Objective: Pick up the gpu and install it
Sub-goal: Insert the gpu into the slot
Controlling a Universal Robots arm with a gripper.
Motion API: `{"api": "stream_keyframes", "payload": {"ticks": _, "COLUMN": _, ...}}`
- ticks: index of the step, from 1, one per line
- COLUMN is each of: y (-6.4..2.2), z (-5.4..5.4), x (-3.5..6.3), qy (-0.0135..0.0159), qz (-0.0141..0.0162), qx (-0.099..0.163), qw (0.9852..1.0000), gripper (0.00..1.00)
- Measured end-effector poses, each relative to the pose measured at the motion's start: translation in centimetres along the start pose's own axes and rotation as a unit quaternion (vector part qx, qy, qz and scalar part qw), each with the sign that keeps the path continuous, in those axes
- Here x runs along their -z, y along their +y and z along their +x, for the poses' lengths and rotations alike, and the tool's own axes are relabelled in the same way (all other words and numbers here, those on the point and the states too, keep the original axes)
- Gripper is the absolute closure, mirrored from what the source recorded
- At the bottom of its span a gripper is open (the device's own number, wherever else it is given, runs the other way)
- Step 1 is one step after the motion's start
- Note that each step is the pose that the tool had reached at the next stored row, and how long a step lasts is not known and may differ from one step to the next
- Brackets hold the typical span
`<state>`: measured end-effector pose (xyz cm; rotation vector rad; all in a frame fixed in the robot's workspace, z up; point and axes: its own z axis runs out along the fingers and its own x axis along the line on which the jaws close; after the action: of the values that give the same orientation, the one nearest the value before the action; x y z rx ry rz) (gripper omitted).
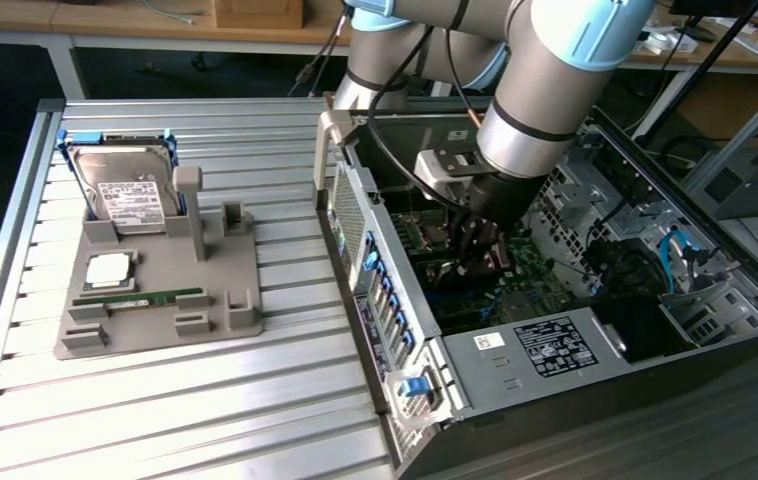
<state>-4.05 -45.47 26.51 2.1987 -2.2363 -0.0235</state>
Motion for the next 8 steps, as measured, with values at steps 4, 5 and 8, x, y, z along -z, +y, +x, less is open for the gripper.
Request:
{"api": "stream_keyframes", "payload": {"ticks": 4, "y": 0.06, "z": 0.0, "x": -0.02, "qy": 0.0012, "qz": 0.0, "qx": 0.0, "qw": 1.0, "gripper": 0.73}}
{"api": "stream_keyframes", "payload": {"ticks": 5, "y": 0.11, "z": 0.0, "x": -0.03, "qy": 0.002, "qz": 0.0, "qx": 0.0, "qw": 1.0, "gripper": 0.73}}
{"api": "stream_keyframes", "payload": {"ticks": 8, "y": 0.26, "z": 0.04, "x": -0.03, "qy": 0.0044, "qz": 0.0001, "qx": 0.0, "qw": 1.0, "gripper": 0.73}}
